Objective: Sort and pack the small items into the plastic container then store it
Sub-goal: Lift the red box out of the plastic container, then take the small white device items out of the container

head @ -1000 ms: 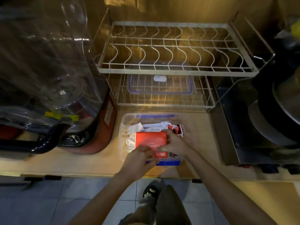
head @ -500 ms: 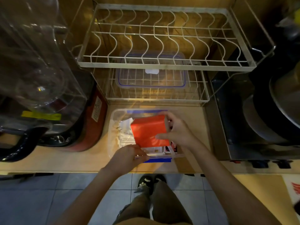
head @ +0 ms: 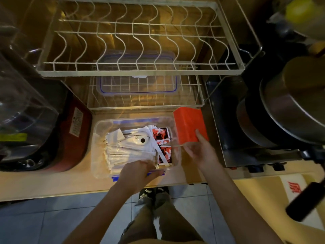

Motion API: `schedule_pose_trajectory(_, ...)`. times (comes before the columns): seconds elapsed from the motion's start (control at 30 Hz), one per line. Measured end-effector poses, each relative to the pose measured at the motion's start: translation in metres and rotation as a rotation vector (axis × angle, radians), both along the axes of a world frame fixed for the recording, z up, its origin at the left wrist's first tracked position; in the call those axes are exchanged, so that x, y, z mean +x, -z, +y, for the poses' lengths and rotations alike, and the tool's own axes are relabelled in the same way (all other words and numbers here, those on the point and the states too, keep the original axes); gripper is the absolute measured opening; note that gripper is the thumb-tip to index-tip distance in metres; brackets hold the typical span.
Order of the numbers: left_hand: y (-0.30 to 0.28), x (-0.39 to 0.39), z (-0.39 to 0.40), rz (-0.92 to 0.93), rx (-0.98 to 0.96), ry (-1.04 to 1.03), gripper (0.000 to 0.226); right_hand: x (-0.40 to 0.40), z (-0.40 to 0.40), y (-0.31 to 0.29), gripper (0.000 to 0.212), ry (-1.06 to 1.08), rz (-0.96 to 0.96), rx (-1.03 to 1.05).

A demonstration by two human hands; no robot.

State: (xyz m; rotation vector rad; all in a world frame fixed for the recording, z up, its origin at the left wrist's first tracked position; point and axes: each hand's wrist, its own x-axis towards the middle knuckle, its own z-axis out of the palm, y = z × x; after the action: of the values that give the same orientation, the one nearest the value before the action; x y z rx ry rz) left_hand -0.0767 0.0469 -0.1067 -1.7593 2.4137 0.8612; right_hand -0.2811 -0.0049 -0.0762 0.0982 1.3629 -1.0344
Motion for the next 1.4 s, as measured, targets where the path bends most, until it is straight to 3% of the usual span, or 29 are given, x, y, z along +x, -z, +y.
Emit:
schedule_pose_trajectory(0.1, -0.001, 0.005, 0.001, 0.033, -0.024, -0.024, 0.092, 0.000, -0.001, 0.017, 0.036, 0.044, -0.017, 0.096)
schedule_pose_trajectory(0.2, 0.000, 0.008, 0.002, 0.047, -0.041, -0.032, 0.111, 0.002, 0.000, 0.029, 0.063, 0.034, 0.155, 0.161)
schedule_pose_trajectory(0.33, -0.002, 0.007, 0.000, 0.037, -0.050, 0.006, 0.100, 0.008, 0.002, 0.036, 0.073, 0.018, 0.441, 0.102)
schedule_pose_trajectory(0.57, 0.000, 0.006, 0.000, -0.041, -0.019, 0.008, 0.085, 0.007, 0.003, 0.021, 0.077, -0.463, 0.836, 0.174)
schedule_pose_trajectory(0.7, -0.008, 0.005, -0.003, 0.061, 0.116, -0.055, 0.048, 0.021, 0.004, 0.002, 0.088, -0.724, 1.116, -0.132)
schedule_pose_trajectory(0.8, -0.022, 0.013, -0.010, 0.232, 0.139, -0.207, 0.034, 0.045, 0.000, -0.012, 0.062, -0.899, 1.268, -0.434)
schedule_pose_trajectory(0.9, -0.027, 0.030, -0.018, 0.174, -0.195, -0.348, 0.029, 0.073, -0.006, -0.013, 0.046, -1.026, 1.224, -0.683)
schedule_pose_trajectory(1.0, -0.022, 0.047, -0.028, 0.171, -0.395, -0.508, 0.036, 0.093, -0.011, -0.002, 0.052, -1.215, 1.196, -0.743)
schedule_pose_trajectory(1.07, -0.015, 0.058, -0.036, 0.129, -0.370, -0.553, 0.032, 0.104, -0.016, 0.010, 0.059, -1.382, 1.262, -0.767)
schedule_pose_trajectory(1.17, 0.001, 0.069, -0.045, -0.012, -0.204, -0.529, 0.048, 0.117, -0.019, 0.030, 0.061, -1.539, 1.404, -0.749)
schedule_pose_trajectory(1.27, 0.015, 0.072, -0.052, -0.093, -0.088, -0.547, 0.062, 0.123, -0.019, 0.042, 0.055, -1.517, 1.472, -0.728)
schedule_pose_trajectory(1.4, 0.021, 0.070, -0.059, -0.112, -0.080, -0.550, 0.059, 0.127, -0.023, 0.048, 0.045, -1.463, 1.514, -0.695)
